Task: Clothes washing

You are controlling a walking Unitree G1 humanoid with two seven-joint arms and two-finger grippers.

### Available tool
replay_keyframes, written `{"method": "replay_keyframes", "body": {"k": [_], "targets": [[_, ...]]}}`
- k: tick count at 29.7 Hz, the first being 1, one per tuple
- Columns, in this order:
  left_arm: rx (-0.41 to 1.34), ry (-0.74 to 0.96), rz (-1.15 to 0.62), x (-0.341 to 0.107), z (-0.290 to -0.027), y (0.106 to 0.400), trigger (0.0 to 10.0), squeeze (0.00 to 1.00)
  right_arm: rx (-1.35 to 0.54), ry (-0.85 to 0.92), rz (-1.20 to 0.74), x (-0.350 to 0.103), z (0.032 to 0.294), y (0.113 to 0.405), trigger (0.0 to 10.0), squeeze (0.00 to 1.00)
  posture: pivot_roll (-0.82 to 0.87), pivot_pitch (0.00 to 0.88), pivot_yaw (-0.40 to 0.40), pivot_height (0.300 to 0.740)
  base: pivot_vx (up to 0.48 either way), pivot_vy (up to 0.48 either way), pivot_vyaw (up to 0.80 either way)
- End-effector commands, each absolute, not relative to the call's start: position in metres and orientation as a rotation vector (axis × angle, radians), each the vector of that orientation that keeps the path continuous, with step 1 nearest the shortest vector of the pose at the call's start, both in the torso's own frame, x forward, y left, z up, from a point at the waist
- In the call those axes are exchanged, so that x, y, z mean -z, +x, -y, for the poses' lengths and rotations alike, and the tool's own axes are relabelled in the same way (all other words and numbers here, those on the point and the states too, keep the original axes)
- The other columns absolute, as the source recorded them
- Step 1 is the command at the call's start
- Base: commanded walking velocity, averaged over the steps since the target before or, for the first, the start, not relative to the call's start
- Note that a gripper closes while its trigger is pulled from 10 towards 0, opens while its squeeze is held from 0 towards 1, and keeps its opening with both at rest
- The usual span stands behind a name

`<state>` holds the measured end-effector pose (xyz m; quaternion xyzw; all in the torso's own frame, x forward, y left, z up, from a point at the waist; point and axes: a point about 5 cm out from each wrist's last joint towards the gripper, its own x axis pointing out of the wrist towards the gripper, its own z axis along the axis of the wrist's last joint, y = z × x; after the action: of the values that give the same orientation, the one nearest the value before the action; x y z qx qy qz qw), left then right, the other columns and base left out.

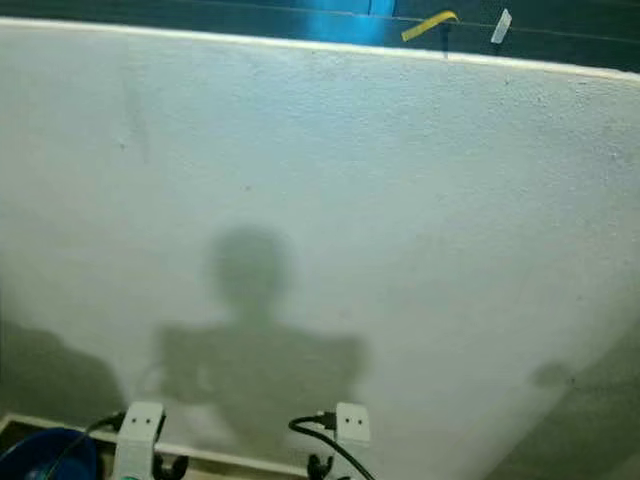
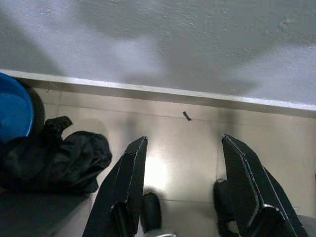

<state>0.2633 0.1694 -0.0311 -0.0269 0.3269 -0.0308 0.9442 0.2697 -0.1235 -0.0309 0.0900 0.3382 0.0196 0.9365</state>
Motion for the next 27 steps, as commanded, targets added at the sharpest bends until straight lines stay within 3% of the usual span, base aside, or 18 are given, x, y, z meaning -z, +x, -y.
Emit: {"method": "replay_keyframes", "body": {"k": [1,27], "targets": [[0.036,-0.065,-0.678,0.034,-0.173,0.260,10.0,0.00,-0.043,0.178,-0.698,0.032,0.123,0.268,10.0,0.00,-0.01,0.000,-0.001,0.740,0.000,0.000,0.00],[0.049,-0.050,-0.697,0.043,-0.162,0.250,10.0,0.00,-0.033,0.174,-0.706,0.037,0.129,0.263,10.0,0.00,-0.03,0.000,-0.024,0.740,0.000,0.000,0.00]]}}
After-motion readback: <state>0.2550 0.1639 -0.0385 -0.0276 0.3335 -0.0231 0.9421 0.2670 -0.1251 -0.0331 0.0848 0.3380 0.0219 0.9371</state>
